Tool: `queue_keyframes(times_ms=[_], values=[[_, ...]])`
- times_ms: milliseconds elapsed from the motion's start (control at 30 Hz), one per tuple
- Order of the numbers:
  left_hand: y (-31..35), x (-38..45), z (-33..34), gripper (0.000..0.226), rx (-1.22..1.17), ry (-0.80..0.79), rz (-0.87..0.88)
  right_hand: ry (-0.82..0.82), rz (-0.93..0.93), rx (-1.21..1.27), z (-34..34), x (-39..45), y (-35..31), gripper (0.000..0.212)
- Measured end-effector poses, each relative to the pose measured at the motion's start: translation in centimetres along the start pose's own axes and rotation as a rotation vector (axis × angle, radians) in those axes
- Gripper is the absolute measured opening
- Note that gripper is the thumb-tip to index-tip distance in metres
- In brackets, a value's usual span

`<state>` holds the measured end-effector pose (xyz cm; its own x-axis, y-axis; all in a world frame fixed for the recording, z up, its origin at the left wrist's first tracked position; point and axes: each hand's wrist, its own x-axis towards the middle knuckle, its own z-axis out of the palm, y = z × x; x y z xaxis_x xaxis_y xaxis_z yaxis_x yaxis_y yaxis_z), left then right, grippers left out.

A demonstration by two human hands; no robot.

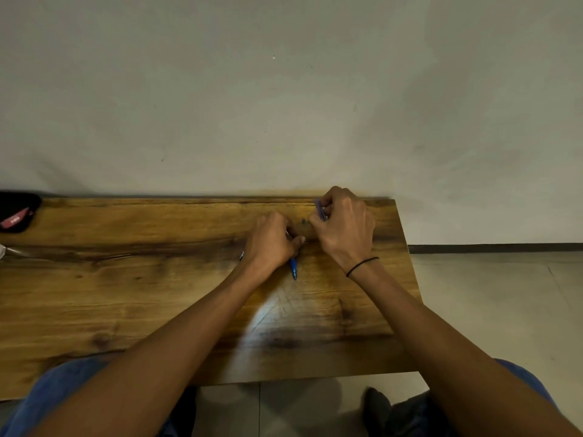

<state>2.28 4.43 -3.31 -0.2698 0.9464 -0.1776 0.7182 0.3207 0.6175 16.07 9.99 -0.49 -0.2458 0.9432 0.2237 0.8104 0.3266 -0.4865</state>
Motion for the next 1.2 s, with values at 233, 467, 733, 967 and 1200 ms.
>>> queue_keyframes(times_ms=[233, 467, 733, 967, 1200], values=[[-0.4, 0.1, 0.7, 0.023, -0.006, 0.046, -0.035, -0.039, 0.006, 0.036, -0.4, 0.0, 0.0, 0.016], [-0.2, 1.5, -1.4, 0.04, -0.88, 0.107, -0.313, -0.077, -0.028, 0.075, -0.6, 0.2, -0.3, 0.017], [0.2, 0.9, -3.3, 0.113, -1.871, -0.148, -0.319, -0.097, -0.312, 0.28, -0.7, -0.2, -2.2, 0.018], [1.0, 0.1, -4.1, 0.125, -2.087, -0.101, -0.168, -0.061, -0.562, 0.196, -1.1, -0.5, -3.3, 0.027], [1.5, -0.6, -4.5, 0.133, -2.067, -0.137, -0.091, -0.108, -0.665, 0.098, -1.5, -0.4, -3.6, 0.018]])
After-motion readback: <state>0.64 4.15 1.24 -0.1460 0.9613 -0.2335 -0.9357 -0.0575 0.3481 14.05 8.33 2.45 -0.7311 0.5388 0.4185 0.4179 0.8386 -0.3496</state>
